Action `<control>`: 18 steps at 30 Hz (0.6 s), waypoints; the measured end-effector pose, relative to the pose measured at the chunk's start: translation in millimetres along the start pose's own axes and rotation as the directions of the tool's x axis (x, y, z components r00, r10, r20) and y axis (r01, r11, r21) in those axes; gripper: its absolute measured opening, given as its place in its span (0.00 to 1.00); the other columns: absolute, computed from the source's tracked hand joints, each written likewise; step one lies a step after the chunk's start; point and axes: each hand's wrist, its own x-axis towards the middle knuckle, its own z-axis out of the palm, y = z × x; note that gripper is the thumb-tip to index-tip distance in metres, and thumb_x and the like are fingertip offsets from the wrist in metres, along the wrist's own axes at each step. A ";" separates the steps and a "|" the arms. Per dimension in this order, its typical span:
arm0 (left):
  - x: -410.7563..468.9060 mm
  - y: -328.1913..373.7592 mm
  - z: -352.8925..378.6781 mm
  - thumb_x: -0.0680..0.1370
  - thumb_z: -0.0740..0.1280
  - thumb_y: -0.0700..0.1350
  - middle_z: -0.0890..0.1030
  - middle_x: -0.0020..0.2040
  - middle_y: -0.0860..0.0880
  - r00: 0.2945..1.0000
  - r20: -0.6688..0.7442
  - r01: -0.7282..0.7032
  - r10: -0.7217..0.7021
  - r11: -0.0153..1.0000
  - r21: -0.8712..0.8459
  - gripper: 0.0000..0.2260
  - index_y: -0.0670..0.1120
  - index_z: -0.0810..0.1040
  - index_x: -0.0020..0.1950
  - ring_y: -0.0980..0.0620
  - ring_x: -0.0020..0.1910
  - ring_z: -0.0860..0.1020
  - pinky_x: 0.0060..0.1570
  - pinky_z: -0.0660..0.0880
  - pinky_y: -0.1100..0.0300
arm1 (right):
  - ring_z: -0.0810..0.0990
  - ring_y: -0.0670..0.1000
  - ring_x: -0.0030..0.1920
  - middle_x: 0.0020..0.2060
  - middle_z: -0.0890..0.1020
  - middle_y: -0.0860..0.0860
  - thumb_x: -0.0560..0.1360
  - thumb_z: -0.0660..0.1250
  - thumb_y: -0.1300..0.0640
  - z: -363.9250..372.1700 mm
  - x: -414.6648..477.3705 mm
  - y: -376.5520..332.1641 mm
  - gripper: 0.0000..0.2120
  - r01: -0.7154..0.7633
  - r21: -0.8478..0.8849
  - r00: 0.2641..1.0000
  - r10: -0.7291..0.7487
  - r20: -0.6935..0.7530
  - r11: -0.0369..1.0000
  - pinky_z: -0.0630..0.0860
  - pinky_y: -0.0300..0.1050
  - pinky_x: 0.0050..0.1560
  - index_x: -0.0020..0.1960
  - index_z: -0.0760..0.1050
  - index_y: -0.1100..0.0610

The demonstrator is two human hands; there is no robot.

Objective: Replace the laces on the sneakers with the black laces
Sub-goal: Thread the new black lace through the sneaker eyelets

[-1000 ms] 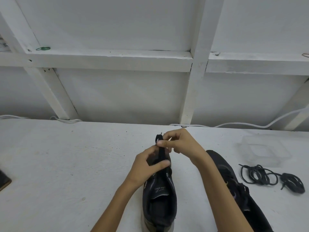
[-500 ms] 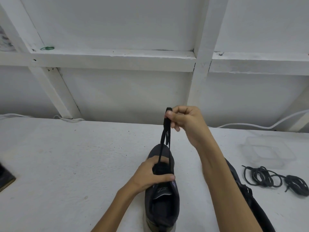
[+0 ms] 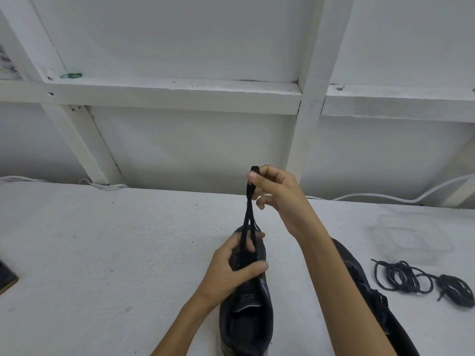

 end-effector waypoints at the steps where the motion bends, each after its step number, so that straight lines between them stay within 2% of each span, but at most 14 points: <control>1: 0.6 9.3 1.4 0.68 0.74 0.52 0.81 0.58 0.54 1.000 0.003 -0.029 0.029 0.998 -0.056 0.09 0.60 0.77 0.44 0.50 0.58 0.79 0.52 0.77 0.61 | 0.75 0.50 0.35 0.39 0.76 0.54 0.76 0.69 0.62 -1.4 -1.8 0.6 0.03 0.006 -0.020 1.000 -0.006 -0.015 1.000 0.72 0.41 0.31 0.47 0.77 0.62; 4: 4.0 32.8 1.0 0.71 0.70 0.54 0.80 0.51 0.56 0.997 -0.020 -0.079 0.078 0.994 -0.076 0.13 0.51 0.81 0.53 0.53 0.55 0.79 0.52 0.76 0.65 | 0.78 0.51 0.38 0.40 0.80 0.51 0.75 0.68 0.68 -5.0 -10.1 3.1 0.05 0.028 -0.077 0.998 -0.031 -0.046 0.997 0.76 0.41 0.33 0.50 0.79 0.64; 6: 5.4 39.7 -2.8 0.75 0.70 0.54 0.77 0.46 0.58 0.992 -0.094 -0.083 0.078 0.995 -0.048 0.13 0.50 0.82 0.56 0.58 0.51 0.78 0.50 0.74 0.69 | 0.79 0.51 0.37 0.40 0.81 0.51 0.75 0.66 0.71 -8.1 -18.6 5.2 0.09 0.020 -0.109 0.998 -0.026 -0.052 0.994 0.77 0.41 0.34 0.52 0.80 0.64; 11: -6.7 27.7 -20.2 0.77 0.67 0.45 0.81 0.45 0.55 0.941 -0.329 -0.085 0.076 0.996 -0.012 0.08 0.49 0.83 0.54 0.58 0.46 0.79 0.48 0.74 0.70 | 0.80 0.52 0.31 0.40 0.80 0.56 0.75 0.63 0.73 -23.6 -41.6 25.2 0.12 -0.068 -0.179 0.992 0.048 -0.115 0.982 0.77 0.43 0.31 0.49 0.81 0.61; 14: -17.6 9.7 -33.5 0.77 0.69 0.39 0.81 0.38 0.54 0.887 -0.462 -0.031 0.005 0.998 -0.049 0.06 0.47 0.83 0.51 0.56 0.38 0.80 0.43 0.74 0.72 | 0.80 0.52 0.30 0.42 0.80 0.59 0.74 0.62 0.74 -34.0 -58.7 48.8 0.12 -0.145 -0.243 0.977 0.099 -0.190 0.959 0.77 0.42 0.29 0.47 0.78 0.60; 16: -26.0 -6.9 -41.9 0.76 0.70 0.38 0.80 0.37 0.53 0.847 -0.529 0.023 -0.050 0.998 -0.059 0.05 0.46 0.82 0.50 0.54 0.36 0.81 0.41 0.74 0.73 | 0.81 0.52 0.32 0.46 0.79 0.56 0.73 0.61 0.73 -43.3 -70.5 71.6 0.15 -0.232 -0.378 0.954 0.133 -0.269 0.896 0.77 0.44 0.29 0.53 0.75 0.58; 18: -35.4 -26.2 -51.0 0.75 0.72 0.37 0.80 0.38 0.53 0.807 -0.582 0.100 -0.095 0.995 -0.022 0.06 0.47 0.81 0.49 0.52 0.35 0.83 0.40 0.73 0.76 | 0.80 0.52 0.38 0.49 0.76 0.52 0.72 0.61 0.71 -51.4 -82.4 95.1 0.24 -0.307 -0.586 0.939 0.138 -0.315 0.750 0.78 0.44 0.33 0.64 0.70 0.53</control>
